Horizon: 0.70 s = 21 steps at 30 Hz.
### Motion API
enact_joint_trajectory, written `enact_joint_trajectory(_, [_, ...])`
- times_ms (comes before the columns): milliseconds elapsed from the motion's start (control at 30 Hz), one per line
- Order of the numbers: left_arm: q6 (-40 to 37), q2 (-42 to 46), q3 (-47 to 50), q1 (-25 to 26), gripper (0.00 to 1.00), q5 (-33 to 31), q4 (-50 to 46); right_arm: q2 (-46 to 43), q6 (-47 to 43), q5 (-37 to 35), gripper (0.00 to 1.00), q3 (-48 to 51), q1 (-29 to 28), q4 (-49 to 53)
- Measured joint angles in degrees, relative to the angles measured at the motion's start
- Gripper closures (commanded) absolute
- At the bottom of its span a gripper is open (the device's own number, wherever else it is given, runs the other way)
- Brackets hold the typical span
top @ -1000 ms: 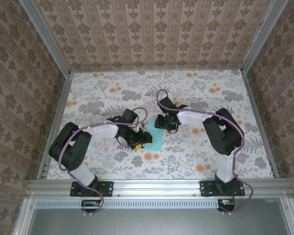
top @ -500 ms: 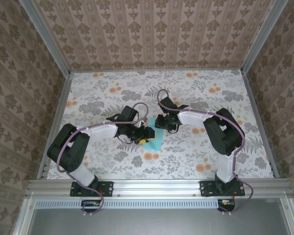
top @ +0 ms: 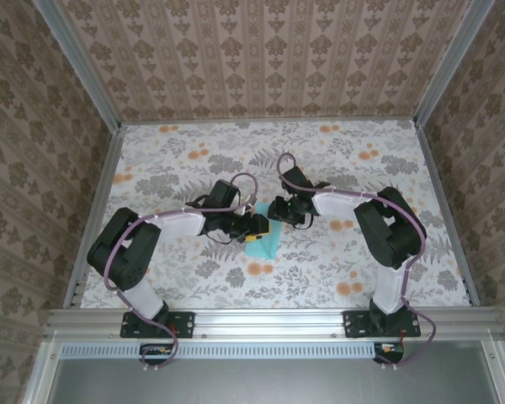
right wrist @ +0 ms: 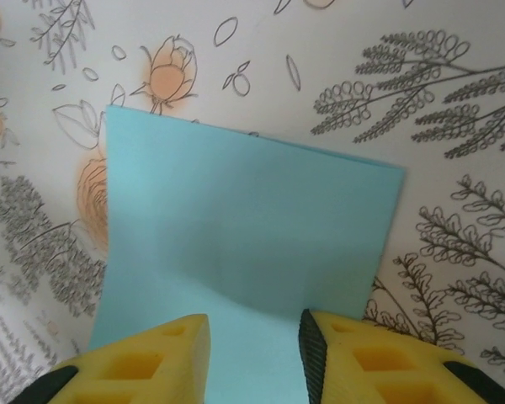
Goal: Fold a paper plane with a square sheet of paper (pick it up from the middle)
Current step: Fold the triangle a second time at the center of the table.
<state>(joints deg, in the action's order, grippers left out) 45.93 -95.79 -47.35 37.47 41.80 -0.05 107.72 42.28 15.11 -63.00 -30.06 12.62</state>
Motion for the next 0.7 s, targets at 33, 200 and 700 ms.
enact_joint_trajectory(33, [0.02,-0.17,0.00,0.00,0.50,0.00,0.17,-0.39,-0.07,1.07,0.58,0.59,0.35,-0.35])
enact_joint_trajectory(200, [0.44,-0.68,0.00,-0.07,0.51,-0.07,0.83,-2.47,-0.52,4.52,0.56,1.99,1.18,-0.52])
enact_joint_trajectory(700, [1.05,-1.16,0.00,-0.11,0.68,-1.29,1.11,-14.88,-1.81,11.10,0.61,14.03,1.20,-3.48])
